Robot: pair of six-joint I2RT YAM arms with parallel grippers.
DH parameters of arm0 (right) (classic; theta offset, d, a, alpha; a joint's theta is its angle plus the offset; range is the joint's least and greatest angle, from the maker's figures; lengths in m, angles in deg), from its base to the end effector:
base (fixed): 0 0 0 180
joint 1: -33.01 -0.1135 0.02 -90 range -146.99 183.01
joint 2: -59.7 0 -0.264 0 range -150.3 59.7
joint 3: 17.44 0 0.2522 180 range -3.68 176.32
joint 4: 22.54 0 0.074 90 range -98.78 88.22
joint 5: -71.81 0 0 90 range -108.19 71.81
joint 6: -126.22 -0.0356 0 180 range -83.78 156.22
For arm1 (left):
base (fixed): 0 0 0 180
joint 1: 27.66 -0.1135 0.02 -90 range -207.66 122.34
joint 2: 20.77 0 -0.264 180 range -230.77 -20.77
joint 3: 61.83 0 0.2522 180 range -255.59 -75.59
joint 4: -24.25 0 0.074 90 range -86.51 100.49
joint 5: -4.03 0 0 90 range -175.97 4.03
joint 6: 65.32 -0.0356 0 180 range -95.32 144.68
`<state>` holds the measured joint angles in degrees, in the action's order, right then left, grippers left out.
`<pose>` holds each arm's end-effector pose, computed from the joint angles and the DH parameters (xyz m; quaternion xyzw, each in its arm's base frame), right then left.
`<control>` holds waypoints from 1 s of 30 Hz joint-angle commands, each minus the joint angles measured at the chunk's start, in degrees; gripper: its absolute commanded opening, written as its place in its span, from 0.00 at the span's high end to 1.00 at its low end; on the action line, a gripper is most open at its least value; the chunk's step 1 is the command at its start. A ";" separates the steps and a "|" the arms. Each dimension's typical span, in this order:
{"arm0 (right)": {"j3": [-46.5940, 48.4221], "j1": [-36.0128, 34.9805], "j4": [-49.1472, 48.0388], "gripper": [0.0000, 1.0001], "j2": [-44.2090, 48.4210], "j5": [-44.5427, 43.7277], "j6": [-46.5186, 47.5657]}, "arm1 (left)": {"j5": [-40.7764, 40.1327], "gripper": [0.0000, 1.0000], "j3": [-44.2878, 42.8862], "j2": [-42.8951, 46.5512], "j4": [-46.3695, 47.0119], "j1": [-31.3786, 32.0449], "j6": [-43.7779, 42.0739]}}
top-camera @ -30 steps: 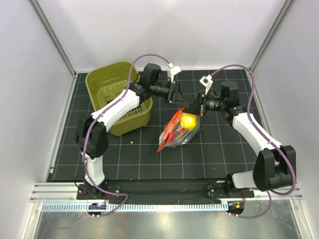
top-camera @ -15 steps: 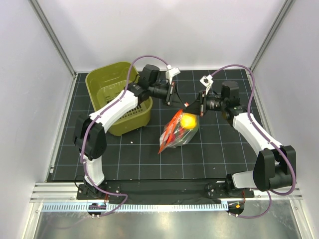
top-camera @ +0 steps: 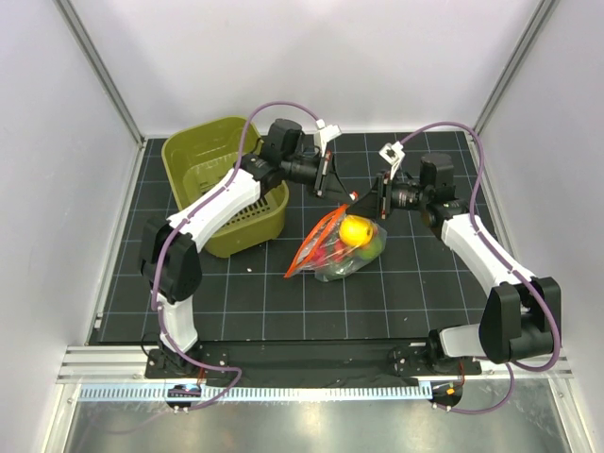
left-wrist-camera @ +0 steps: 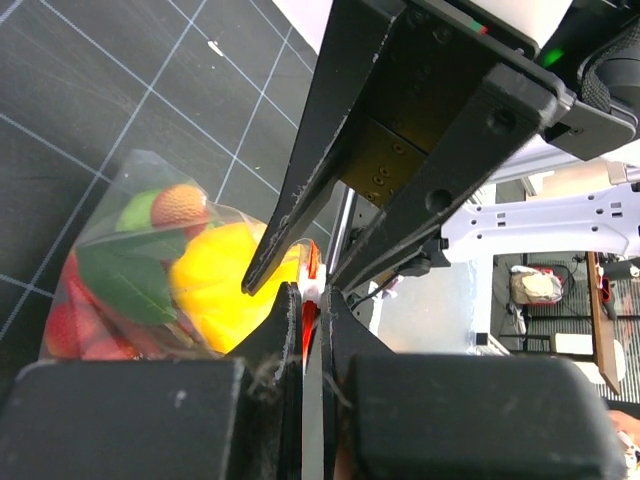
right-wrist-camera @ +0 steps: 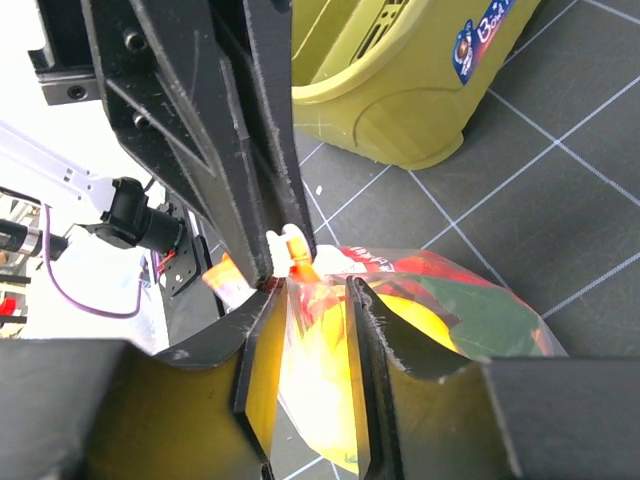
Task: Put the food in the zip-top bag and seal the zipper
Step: Zip the zipper food storage bag at the center of the board.
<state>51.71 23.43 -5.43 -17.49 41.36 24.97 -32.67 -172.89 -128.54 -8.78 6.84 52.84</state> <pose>0.2853 0.0793 0.2965 -0.2556 0.7365 0.4964 0.3820 0.3424 -0.2700 0.3321 0.2676 0.7594 -0.5646 0.1815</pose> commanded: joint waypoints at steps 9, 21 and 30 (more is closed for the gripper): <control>0.50 -0.52 -1.95 0.55 4.50 2.85 -0.44 | 0.67 1.00 -4.39 2.30 -3.32 -0.05 -3.11; 0.68 0.00 -0.90 0.70 4.59 1.98 0.96 | -0.21 1.00 -4.48 3.18 -5.25 -0.05 -4.87; 1.64 0.70 1.39 0.99 4.50 0.05 2.98 | -1.18 1.00 -4.04 4.32 -8.50 -0.05 -7.24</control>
<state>51.71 23.50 -3.92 -14.56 42.15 26.59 -33.50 -174.92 -127.84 -15.60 6.84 47.73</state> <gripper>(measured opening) 0.035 0.055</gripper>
